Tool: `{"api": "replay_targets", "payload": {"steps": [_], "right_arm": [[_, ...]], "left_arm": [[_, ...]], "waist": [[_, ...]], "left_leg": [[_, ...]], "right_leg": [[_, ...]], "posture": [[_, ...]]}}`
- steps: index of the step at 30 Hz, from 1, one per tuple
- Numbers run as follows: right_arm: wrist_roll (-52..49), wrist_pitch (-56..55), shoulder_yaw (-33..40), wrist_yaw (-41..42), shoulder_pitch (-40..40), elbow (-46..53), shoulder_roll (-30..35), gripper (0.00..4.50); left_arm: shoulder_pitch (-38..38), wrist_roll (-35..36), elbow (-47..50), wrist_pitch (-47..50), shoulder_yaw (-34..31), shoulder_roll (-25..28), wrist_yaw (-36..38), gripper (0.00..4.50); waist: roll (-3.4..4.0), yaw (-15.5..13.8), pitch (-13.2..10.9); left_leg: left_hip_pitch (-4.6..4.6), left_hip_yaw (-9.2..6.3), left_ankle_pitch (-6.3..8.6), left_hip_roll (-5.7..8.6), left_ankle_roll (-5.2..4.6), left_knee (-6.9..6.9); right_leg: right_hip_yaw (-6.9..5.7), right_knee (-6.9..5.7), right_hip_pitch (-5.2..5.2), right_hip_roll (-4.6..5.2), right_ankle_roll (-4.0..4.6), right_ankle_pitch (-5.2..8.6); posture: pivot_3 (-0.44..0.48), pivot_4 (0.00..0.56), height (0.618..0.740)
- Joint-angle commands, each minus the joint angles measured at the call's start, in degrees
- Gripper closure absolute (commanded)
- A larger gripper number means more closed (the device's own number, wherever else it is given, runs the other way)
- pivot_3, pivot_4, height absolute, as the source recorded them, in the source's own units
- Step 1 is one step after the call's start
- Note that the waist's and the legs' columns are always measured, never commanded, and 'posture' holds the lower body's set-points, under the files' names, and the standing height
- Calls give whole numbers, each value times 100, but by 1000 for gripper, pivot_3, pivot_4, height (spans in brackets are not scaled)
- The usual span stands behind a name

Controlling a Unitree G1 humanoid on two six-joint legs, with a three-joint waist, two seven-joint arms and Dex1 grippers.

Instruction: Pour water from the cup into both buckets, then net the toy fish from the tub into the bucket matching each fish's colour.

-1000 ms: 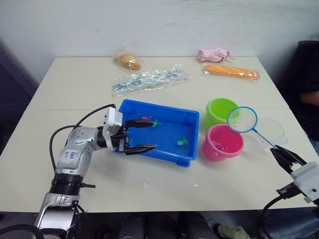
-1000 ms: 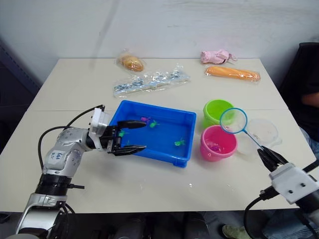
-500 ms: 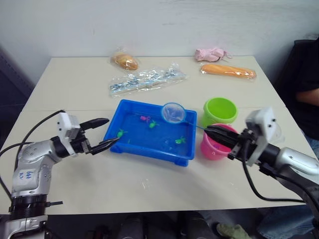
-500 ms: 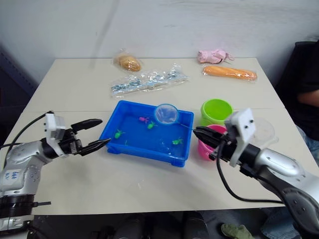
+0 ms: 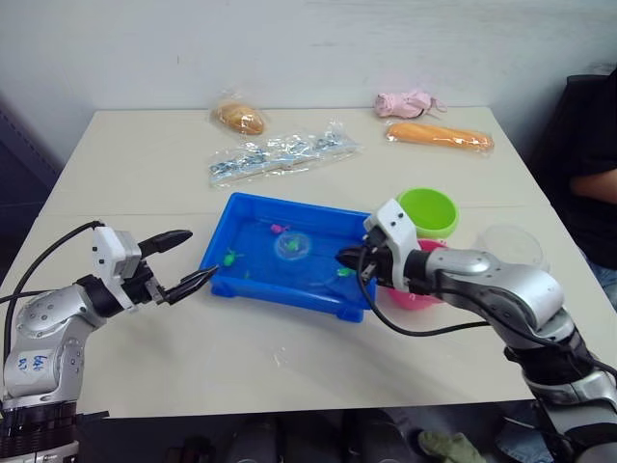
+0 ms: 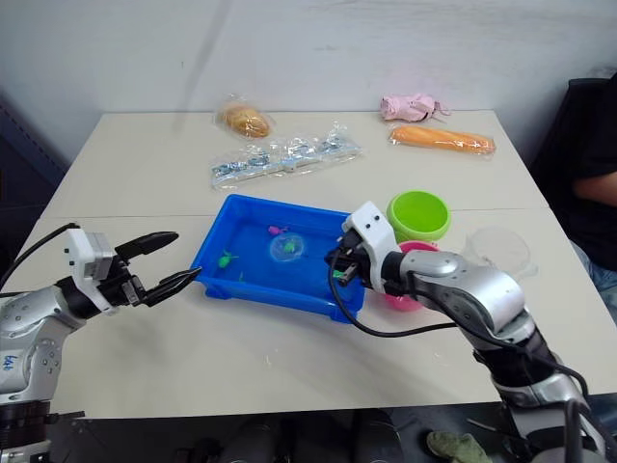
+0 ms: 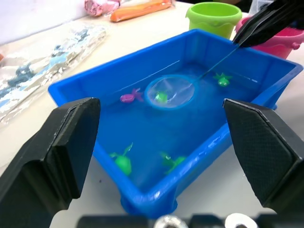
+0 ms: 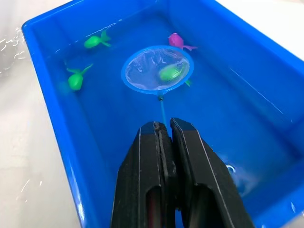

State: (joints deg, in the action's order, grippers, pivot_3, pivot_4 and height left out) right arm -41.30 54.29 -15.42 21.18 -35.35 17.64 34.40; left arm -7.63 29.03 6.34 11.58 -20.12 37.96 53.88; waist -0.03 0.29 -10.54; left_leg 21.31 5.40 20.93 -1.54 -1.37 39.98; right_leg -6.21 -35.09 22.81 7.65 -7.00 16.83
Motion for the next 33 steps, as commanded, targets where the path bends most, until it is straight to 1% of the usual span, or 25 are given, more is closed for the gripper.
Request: {"api": "replay_targets", "payload": {"steps": [1, 9, 14, 21, 28, 31, 33], "right_arm": [[271, 75, -16, 78, -94, 17, -171, 4500], [557, 704, 104, -60, 48, 175, -423, 4500], [664, 935, 240, -161, 20, 73, -719, 4500], [1027, 850, 439, -317, -223, -441, -1179, 4500], [1422, 218, 536, -276, -391, -969, -1594, 4500], [1448, 4, 647, -249, -412, -1025, -1787, 4500], [1490, -26, 632, -173, -421, -1055, -1829, 4500]], "left_arm": [[-22, 101, 217, 41, 15, 40, -31, 54], [-114, 69, 226, 126, 144, 123, 22, 54], [-164, 79, 230, 167, 208, 154, 42, 54], [-214, 99, 238, 207, 251, 156, 37, 54], [-224, 102, 250, 242, 247, 172, 12, 54], [-222, 108, 251, 267, 234, 180, 9, 54], [-226, 108, 242, 278, 229, 185, 13, 54]], "waist": [[0, 2, 0], [0, 0, 0], [0, 12, 0], [0, 42, 0], [1, 133, 0], [1, 143, 0], [0, 145, 0]], "left_leg": [[0, 1, 0, 0, 0, 0], [0, 1, 1, 0, 1, -1], [0, 3, 1, 0, 2, -1], [1, 6, 1, 0, 3, -3], [7, 6, 1, 1, 4, -6], [16, 10, 1, 1, 4, -7], [30, 19, 0, 1, 6, -6]], "right_leg": [[1, 0, 0, 0, 0, 0], [1, 0, 1, 0, 0, 0], [2, -1, 2, -1, 0, 0], [3, -3, 7, -2, 0, 0], [2, -2, 13, -2, 0, 0], [3, -5, 28, -4, 0, 0], [10, -27, 57, -3, 0, 0]], "posture": [[0, 150, 740], [0, 150, 740], [0, 150, 740], [0, 150, 740], [0, 150, 740], [0, 150, 740], [0, 150, 740]]}}
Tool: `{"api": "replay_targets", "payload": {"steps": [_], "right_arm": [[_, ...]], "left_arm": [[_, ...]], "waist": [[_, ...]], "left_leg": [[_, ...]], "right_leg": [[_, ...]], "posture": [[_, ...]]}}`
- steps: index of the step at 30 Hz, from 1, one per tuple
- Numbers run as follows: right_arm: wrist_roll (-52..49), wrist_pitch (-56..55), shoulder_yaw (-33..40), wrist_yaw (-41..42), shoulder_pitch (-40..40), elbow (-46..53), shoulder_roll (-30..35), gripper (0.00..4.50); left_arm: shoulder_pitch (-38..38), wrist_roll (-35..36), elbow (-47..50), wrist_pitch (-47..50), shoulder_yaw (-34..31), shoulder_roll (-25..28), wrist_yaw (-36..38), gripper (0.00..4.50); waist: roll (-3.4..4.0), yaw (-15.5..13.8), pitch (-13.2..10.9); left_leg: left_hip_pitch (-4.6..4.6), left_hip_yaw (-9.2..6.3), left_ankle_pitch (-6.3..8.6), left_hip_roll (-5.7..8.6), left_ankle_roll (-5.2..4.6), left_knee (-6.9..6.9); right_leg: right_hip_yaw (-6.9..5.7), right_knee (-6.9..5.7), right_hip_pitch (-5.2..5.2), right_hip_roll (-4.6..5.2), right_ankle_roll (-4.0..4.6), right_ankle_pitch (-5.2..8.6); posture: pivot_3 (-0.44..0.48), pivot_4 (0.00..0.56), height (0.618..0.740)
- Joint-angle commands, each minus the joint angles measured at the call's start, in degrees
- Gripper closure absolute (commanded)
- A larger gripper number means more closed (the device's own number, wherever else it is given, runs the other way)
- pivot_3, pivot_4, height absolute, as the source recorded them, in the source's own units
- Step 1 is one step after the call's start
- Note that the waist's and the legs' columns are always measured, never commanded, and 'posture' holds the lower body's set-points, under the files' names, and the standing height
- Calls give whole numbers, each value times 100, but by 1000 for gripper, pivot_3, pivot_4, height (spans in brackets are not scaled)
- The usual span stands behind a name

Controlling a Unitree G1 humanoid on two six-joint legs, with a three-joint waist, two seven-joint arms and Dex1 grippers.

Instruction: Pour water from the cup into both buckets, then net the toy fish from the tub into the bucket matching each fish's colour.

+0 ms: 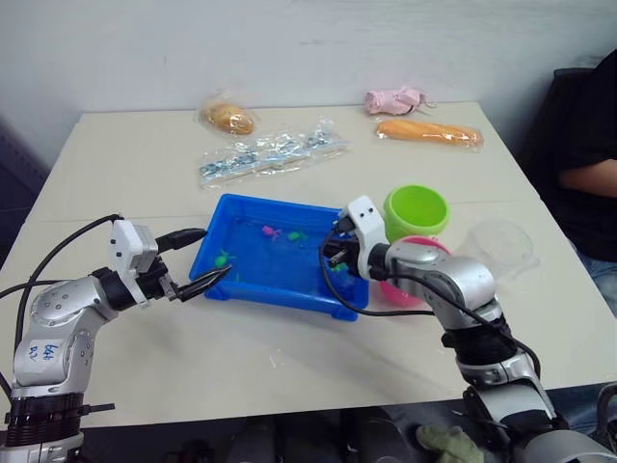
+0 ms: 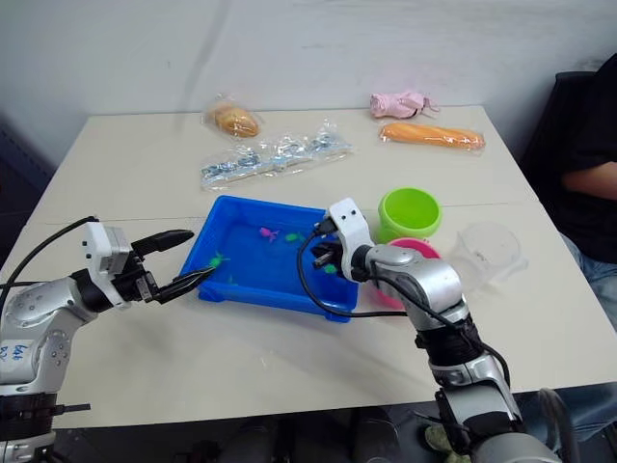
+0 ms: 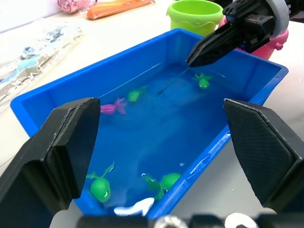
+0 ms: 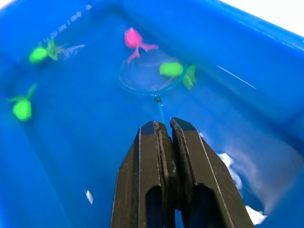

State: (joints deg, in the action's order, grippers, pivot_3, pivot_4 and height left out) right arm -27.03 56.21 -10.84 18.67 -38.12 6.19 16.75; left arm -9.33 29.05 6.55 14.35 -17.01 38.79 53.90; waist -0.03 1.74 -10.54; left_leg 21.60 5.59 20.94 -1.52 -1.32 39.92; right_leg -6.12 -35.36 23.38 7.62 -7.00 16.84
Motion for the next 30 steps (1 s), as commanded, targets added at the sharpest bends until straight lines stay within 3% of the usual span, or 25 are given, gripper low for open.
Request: {"api": "replay_targets", "payload": {"steps": [1, 12, 21, 30], "right_arm": [[80, -216, 158, 115, -143, 69, -80, 4500], [242, -748, 81, 574, 96, 91, -344, 4500], [21, -494, 263, 1112, 493, 1304, 409, 4500], [-714, -258, 1131, 1489, 1210, 2691, 1196, 4500]], "left_arm": [[-62, 104, 214, 5, -82, 104, 13, 54], [-131, 76, 165, 16, -72, 123, 36, 54], [-166, 74, 120, 11, -44, 130, 95, 54], [-548, 257, 18, 192, 234, 123, 580, 54]], "waist": [[0, 0, 0], [0, 2, 0], [0, -7, 0], [-1, -48, 0]], "left_leg": [[0, 5, 0, 0, 1, 0], [1, 13, -1, -1, 2, 1], [1, 13, -1, -2, 3, 1], [2, 9, 0, 0, 3, 2]], "right_leg": [[0, -9, 7, 1, 1, 1], [3, -13, 13, 1, 3, 2], [2, -12, 14, 1, 4, 3], [1, -10, 11, 2, 6, 3]], "posture": [[0, 150, 740], [0, 150, 740], [0, 150, 740], [0, 150, 740]]}}
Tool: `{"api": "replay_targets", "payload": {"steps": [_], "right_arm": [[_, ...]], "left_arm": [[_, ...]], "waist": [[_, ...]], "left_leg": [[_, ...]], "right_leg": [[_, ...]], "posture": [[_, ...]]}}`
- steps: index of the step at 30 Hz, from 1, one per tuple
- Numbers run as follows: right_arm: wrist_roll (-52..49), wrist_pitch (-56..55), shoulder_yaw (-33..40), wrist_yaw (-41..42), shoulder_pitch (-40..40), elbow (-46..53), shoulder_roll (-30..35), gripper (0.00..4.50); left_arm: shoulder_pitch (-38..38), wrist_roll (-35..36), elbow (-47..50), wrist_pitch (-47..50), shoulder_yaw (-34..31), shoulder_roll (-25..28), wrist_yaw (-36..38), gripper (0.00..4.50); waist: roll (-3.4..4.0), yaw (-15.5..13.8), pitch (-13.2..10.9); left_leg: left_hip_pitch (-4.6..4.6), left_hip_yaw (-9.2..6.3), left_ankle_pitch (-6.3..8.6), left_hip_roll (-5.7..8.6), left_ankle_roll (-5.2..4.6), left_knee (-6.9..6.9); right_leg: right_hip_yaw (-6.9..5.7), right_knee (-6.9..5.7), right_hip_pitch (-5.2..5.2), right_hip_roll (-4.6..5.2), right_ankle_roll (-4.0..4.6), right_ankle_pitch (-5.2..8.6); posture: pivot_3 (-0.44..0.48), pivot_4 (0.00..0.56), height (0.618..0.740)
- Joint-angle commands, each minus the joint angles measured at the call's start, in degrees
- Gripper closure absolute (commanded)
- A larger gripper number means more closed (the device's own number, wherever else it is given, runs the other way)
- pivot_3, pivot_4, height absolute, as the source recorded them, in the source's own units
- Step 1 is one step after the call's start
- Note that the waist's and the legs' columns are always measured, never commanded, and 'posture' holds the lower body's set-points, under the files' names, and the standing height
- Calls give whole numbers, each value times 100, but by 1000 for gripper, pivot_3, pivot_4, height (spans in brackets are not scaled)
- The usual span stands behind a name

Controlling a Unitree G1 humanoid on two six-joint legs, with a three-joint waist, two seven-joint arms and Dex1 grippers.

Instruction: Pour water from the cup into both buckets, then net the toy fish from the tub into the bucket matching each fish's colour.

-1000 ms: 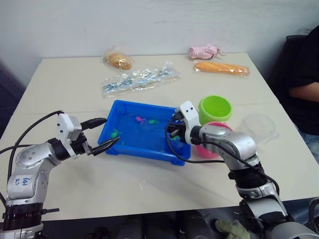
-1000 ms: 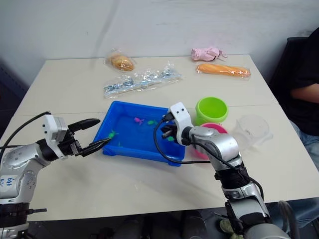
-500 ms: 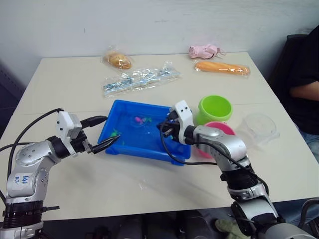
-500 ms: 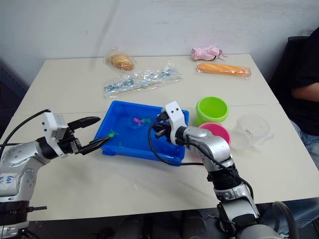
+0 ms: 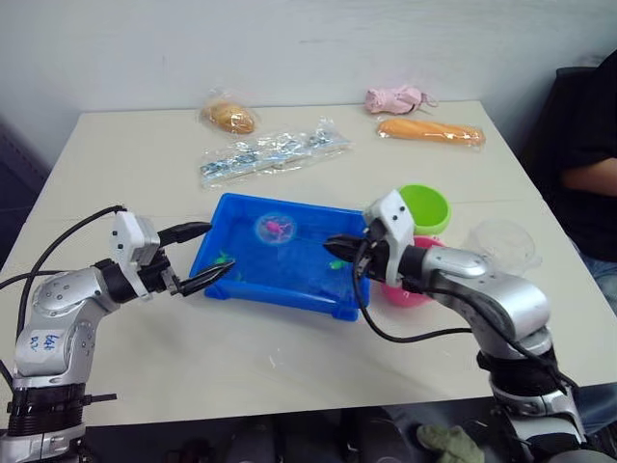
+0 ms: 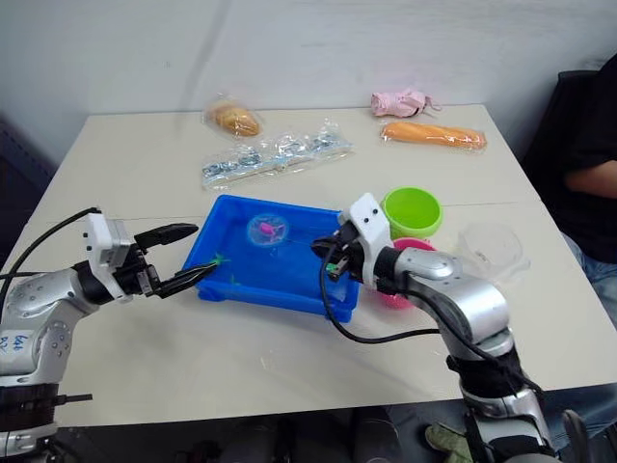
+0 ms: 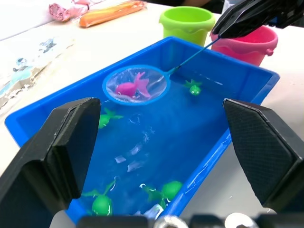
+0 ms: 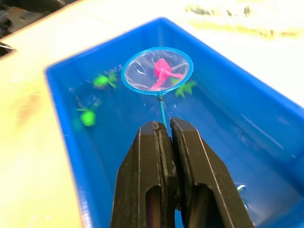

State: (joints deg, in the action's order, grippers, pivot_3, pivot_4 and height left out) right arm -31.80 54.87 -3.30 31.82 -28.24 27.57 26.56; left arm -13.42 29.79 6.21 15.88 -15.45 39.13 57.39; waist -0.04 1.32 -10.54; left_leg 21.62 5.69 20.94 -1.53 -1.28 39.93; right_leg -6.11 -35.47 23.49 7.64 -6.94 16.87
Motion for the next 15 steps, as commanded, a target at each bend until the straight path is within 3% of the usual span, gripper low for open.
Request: {"api": "replay_targets", "payload": {"steps": [1, 6, 15], "right_arm": [[-359, -139, 531, 248, 398, 767, 340, 4500], [-873, -60, 1450, 217, 1137, 1516, 756, 4500], [-1816, -213, 4021, 492, 2895, 2272, 1535, 4500]], "left_arm": [[-226, 206, -12, 60, 171, 88, 370, 54], [-703, 209, -312, 83, 632, -44, 901, 54], [-1392, 131, -727, -56, 1213, -626, 1270, 54]], "waist": [[0, -14, 0], [-1, -42, 0], [-6, -198, 1]], "left_leg": [[0, 0, 0, 1, -1, 0], [0, 5, 0, 0, -1, 1], [-4, 6, 0, 3, -3, 5]], "right_leg": [[0, 1, 0, 1, 0, 0], [1, 3, 0, -4, 0, 0], [5, 4, -7, -10, -1, -1]], "posture": [[0, 150, 740], [0, 150, 740], [0, 150, 740]]}}
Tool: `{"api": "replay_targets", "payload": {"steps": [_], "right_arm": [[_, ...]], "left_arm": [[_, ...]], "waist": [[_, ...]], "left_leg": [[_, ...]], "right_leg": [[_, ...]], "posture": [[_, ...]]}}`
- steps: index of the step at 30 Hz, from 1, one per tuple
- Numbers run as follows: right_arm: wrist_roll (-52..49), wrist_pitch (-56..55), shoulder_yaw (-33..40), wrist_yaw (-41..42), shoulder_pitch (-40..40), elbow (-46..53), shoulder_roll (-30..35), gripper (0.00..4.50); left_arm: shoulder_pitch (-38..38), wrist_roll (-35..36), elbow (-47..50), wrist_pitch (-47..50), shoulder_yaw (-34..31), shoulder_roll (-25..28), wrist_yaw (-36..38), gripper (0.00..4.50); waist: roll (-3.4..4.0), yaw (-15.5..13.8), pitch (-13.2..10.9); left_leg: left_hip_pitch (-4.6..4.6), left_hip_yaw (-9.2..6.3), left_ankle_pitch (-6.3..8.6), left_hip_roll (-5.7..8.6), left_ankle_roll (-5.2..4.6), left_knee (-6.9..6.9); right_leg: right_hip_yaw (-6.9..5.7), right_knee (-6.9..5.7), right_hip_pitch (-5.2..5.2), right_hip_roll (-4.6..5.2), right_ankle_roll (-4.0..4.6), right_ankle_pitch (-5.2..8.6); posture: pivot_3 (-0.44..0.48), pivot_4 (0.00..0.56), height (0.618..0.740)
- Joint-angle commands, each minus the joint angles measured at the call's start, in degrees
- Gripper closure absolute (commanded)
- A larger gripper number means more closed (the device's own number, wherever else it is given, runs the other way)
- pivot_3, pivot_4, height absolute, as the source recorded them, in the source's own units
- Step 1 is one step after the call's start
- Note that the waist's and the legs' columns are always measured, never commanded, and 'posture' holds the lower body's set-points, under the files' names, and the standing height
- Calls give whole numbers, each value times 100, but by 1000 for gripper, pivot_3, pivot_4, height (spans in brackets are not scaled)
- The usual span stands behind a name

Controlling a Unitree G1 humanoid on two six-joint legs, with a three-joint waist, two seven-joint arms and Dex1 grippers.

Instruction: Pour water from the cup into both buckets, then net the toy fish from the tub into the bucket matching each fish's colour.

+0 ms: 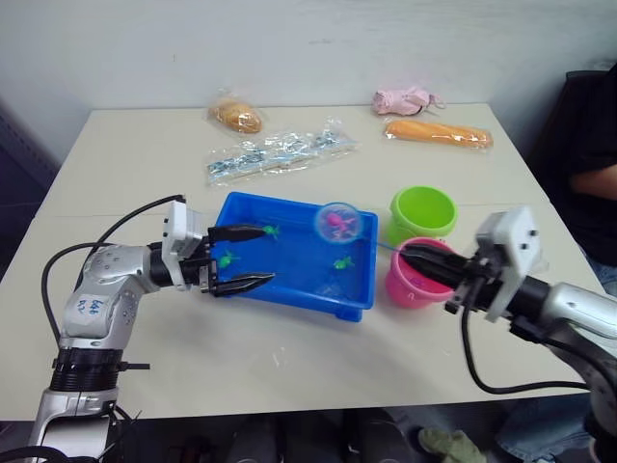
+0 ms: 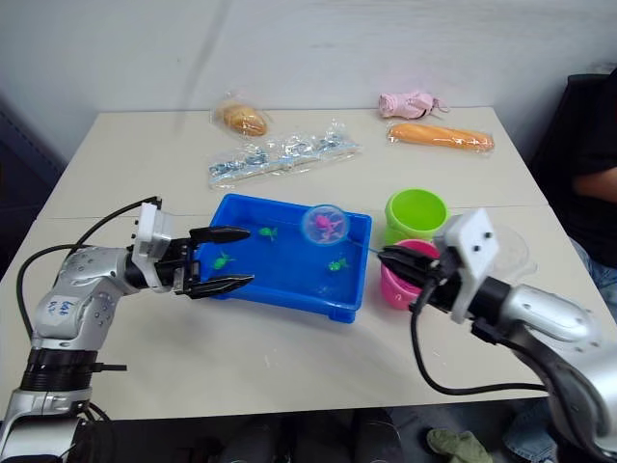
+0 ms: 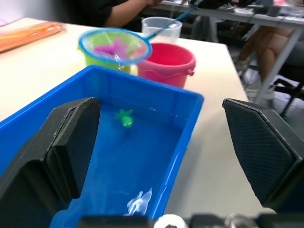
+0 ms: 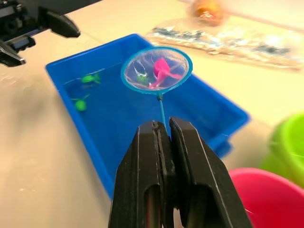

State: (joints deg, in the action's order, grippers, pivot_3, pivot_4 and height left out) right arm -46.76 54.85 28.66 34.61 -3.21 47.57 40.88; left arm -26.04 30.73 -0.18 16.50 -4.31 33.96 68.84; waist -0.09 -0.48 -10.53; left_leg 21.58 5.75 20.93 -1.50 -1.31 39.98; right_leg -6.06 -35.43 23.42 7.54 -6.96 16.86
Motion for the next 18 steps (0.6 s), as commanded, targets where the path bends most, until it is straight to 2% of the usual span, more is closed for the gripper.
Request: {"api": "replay_targets", "payload": {"steps": [1, 5, 9, 13, 16, 18], "right_arm": [[-393, -253, 1074, 195, 568, 268, 106, 4500], [-489, -520, 1951, 257, 1387, 391, 84, 4500], [-645, -689, 2442, 276, 2097, 476, 22, 4500], [-548, -1003, 2724, 371, 2654, 422, -10, 4500], [-102, -1444, 2796, 549, 3010, 277, -84, 4500], [529, -1989, 2591, 700, 3249, 149, -149, 4500]], "left_arm": [[-164, 14, -142, -149, 155, -158, 165, 54], [-345, -36, -537, -347, 323, -394, 392, 54], [-389, -157, -791, -560, 477, -536, 571, 54], [-468, -186, -868, -623, 506, -643, 589, 54], [-534, -220, -937, -672, 529, -678, 613, 54], [-555, -226, -905, -649, 539, -690, 591, 54]], "waist": [[0, -38, 0], [-1, -90, 0], [-1, -92, 1], [-3, -90, 1], [-3, -92, 1], [-3, -92, 1]], "left_leg": [[-1, 1, 0, 3, -1, 0], [-6, 6, -1, 24, -4, 2], [-10, 4, -2, 30, -5, 2], [-10, 2, -3, 34, -7, 2], [-11, 1, -4, 36, -9, 3], [-13, -1, -4, 36, -9, 3]], "right_leg": [[1, 0, -1, 0, 0, 0], [9, -1, -4, 0, -3, -2], [11, -3, -7, 1, -3, -2], [14, -2, -9, 3, -5, -3], [17, -2, -10, 4, -7, -4], [16, -1, -14, 4, -7, -4]], "posture": [[0, 150, 740], [0, 150, 740], [0, 150, 740], [0, 150, 740], [0, 150, 740], [0, 150, 740]]}}
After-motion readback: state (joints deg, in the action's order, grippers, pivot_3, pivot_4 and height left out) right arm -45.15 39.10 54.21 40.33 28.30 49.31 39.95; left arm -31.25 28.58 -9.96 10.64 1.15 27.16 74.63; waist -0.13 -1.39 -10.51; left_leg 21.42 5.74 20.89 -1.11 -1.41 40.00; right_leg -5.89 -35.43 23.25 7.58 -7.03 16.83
